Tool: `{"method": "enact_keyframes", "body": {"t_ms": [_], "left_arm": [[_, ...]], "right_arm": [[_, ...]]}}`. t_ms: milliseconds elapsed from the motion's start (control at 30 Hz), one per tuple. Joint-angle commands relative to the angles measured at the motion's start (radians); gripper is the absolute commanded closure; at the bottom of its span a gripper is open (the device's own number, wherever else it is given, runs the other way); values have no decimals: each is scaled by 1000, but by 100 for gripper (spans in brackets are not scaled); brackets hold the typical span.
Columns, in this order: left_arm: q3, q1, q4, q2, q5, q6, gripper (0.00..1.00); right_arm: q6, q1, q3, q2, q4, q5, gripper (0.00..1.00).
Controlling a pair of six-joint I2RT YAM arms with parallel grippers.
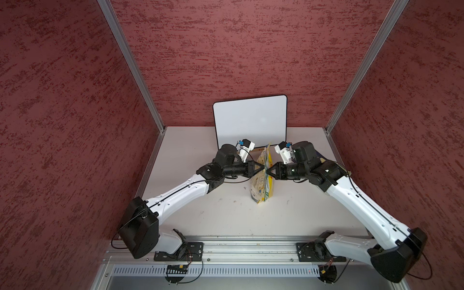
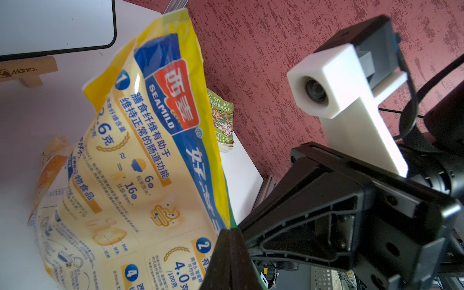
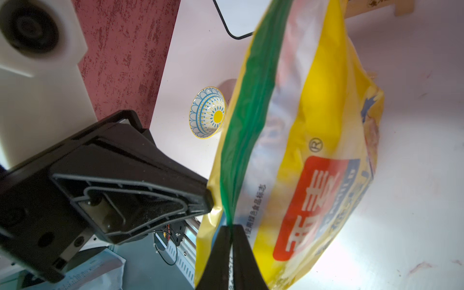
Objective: Pour the oats into the breakfast bowl
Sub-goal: Open the oats bag at the center of the board.
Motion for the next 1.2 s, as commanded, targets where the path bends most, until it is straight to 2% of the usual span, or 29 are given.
{"method": "enact_keyframes", "body": {"t_ms": [0, 233, 300, 333, 433, 533, 633, 800, 933, 1067, 1167], "left_arm": [[15, -4, -5, 1, -1, 11, 91], [24, -7, -35, -2, -7, 34, 73], [36, -12, -45, 5, -9, 39, 59], [38, -16, -42, 9, -6, 39, 55], [39, -22, -11, 13, 7, 31, 49], [43, -29, -8, 13, 4, 30, 49], [48, -37, -29, 22, -9, 41, 51], [48, -41, -44, 33, -27, 48, 62], [56, -42, -47, 47, -39, 50, 77], [70, -45, -53, 50, -48, 53, 99], [71, -45, -82, 25, -78, 69, 100]], "right_arm": [[-13, 6, 30, -10, -31, 52, 100], [-11, 6, 28, -13, -11, 48, 100], [-10, 6, 28, -13, 0, 41, 100], [-9, 6, 28, -13, 4, 36, 100], [-9, 6, 27, -15, 10, 37, 100], [-5, 5, 25, -17, 15, 38, 100], [-2, 5, 21, -21, 22, 38, 100], [3, 4, 18, -27, 29, 34, 100], [8, 6, 16, -27, 29, 31, 100], [3, 6, 27, -31, 6, 61, 100], [-4, 5, 51, -37, -52, 137, 100]]}}
